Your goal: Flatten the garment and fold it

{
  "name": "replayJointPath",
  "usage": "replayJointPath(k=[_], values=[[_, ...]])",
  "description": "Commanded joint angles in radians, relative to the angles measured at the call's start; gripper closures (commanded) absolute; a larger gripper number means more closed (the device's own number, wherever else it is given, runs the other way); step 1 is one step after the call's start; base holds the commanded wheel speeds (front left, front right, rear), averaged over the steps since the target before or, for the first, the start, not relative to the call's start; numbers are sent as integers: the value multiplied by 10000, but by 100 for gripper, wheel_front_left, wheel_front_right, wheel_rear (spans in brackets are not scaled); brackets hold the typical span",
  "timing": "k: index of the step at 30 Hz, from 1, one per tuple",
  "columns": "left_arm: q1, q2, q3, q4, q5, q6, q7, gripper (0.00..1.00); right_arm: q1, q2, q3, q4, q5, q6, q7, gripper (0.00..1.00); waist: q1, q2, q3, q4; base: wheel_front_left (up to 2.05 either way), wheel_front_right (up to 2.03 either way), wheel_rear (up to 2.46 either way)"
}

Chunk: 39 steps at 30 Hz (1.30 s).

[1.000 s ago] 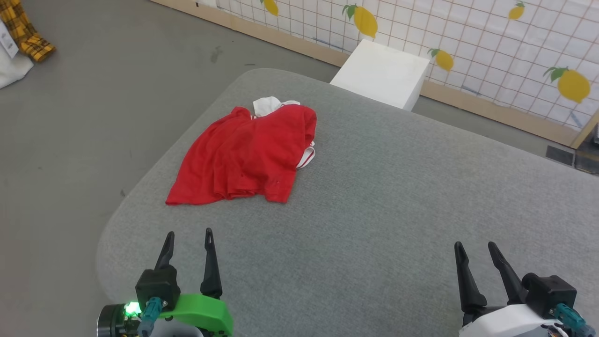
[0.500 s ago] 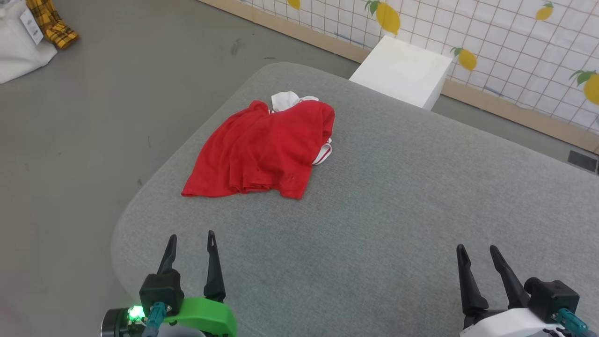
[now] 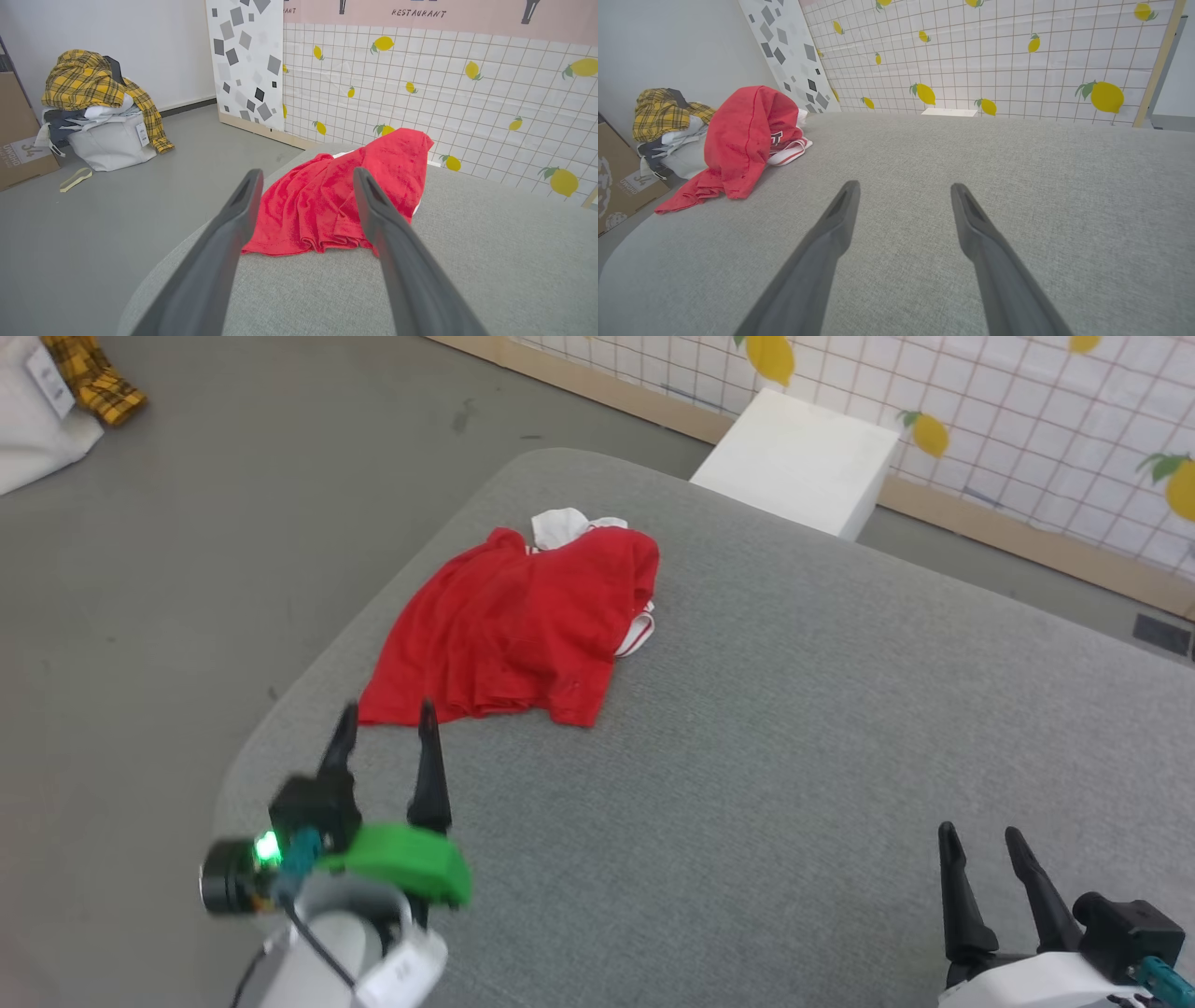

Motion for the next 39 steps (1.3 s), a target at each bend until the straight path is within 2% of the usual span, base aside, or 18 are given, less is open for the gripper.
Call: replayJointPath(k=[1, 7, 13, 19, 28, 35, 36, 37, 39], values=[[-571, 38, 74, 178, -164, -113, 67, 0, 56, -4, -82, -67, -96, -15, -41, 0, 0, 0, 218, -277, 0, 0, 0], [-2614, 25, 450, 1756, -963, -637, 852, 0, -67, -4, -565, -475, -306, -15, 175, 0, 0, 0, 755, -1017, 0, 0, 0], [-4474, 104, 962, 4071, -2080, -1029, 2749, 0, -45, -4, -948, -1132, -740, -15, 594, 0, 0, 0, 1404, -1796, 0, 0, 0], [-5631, 208, 1274, 5579, -2672, -964, 4071, 0, 31, -4, -1201, -1807, -937, -15, 938, 0, 0, 0, 2026, -2401, 0, 0, 0], [-6134, 97, 1292, 7050, -2884, -206, 5501, 0, 85, -4, -1318, -2510, -1012, -15, 1226, 0, 0, 0, 2802, -2668, 0, 0, 0], [-6149, -312, 1261, 7507, -3251, -290, 5780, 0, 28, -23, -1361, -2818, -1051, -15, 1354, 0, 0, 0, 3252, -2548, 0, 0, 0], [-6137, -358, 1274, 7532, -3319, -347, 5715, 9, 10, -24, -1347, -2832, -1059, -15, 1366, 0, 0, 0, 3276, -2543, 0, 0, 0], [-6123, -392, 1297, 7534, -3389, -426, 5601, 100, -9, -24, -1331, -2835, -1063, -15, 1374, 0, 0, 0, 3286, -2539, 0, 0, 0], [-6110, -426, 1318, 7514, -3452, -554, 5309, 100, -51, -33, -1316, -2815, -1048, -15, 1379, 0, 0, 0, 3282, -2528, 0, 0, 0]])
